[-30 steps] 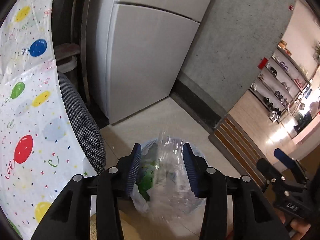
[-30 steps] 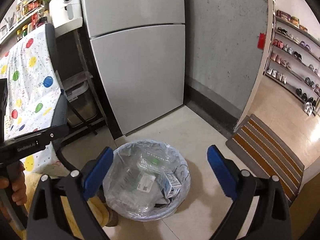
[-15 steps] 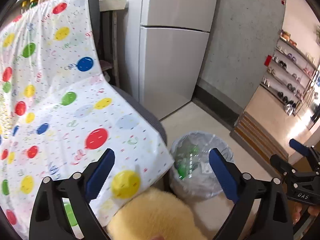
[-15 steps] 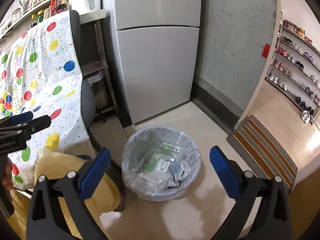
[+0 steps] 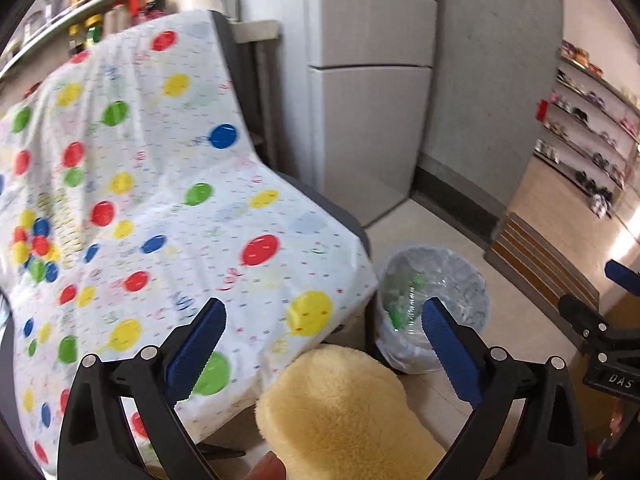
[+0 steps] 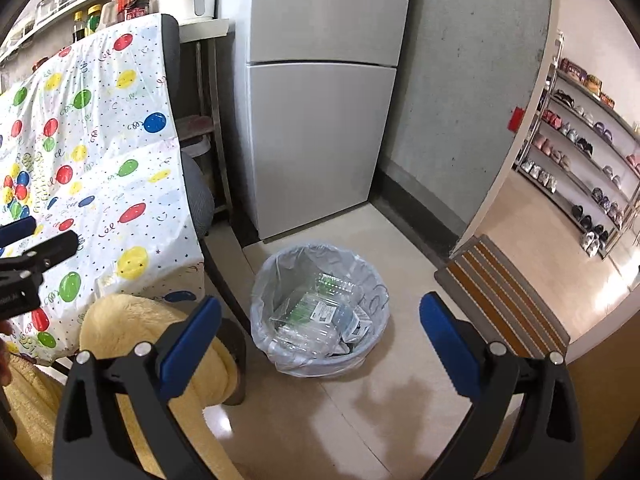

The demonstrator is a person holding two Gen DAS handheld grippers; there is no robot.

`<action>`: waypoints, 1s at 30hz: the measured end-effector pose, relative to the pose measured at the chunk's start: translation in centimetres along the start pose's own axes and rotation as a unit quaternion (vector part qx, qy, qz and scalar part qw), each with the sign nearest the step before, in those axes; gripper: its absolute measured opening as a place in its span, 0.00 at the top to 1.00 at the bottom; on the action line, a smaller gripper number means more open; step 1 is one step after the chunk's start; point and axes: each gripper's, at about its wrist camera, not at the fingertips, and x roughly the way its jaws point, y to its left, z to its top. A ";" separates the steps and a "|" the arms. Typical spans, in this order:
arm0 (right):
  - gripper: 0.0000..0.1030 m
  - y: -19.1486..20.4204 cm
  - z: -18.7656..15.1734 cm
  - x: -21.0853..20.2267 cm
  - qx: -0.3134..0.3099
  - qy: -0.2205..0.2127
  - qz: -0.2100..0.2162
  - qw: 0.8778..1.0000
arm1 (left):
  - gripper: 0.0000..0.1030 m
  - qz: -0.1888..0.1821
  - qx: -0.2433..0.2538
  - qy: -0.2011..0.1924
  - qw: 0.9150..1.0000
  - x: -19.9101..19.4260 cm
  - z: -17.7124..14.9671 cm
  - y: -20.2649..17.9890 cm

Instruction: Collect trash

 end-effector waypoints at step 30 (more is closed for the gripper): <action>0.06 -0.4 -0.1 0.4 -0.001 0.012 -0.001 1.000 | 0.06 0.035 -0.017 0.017 0.999 -0.1 -0.5 1.1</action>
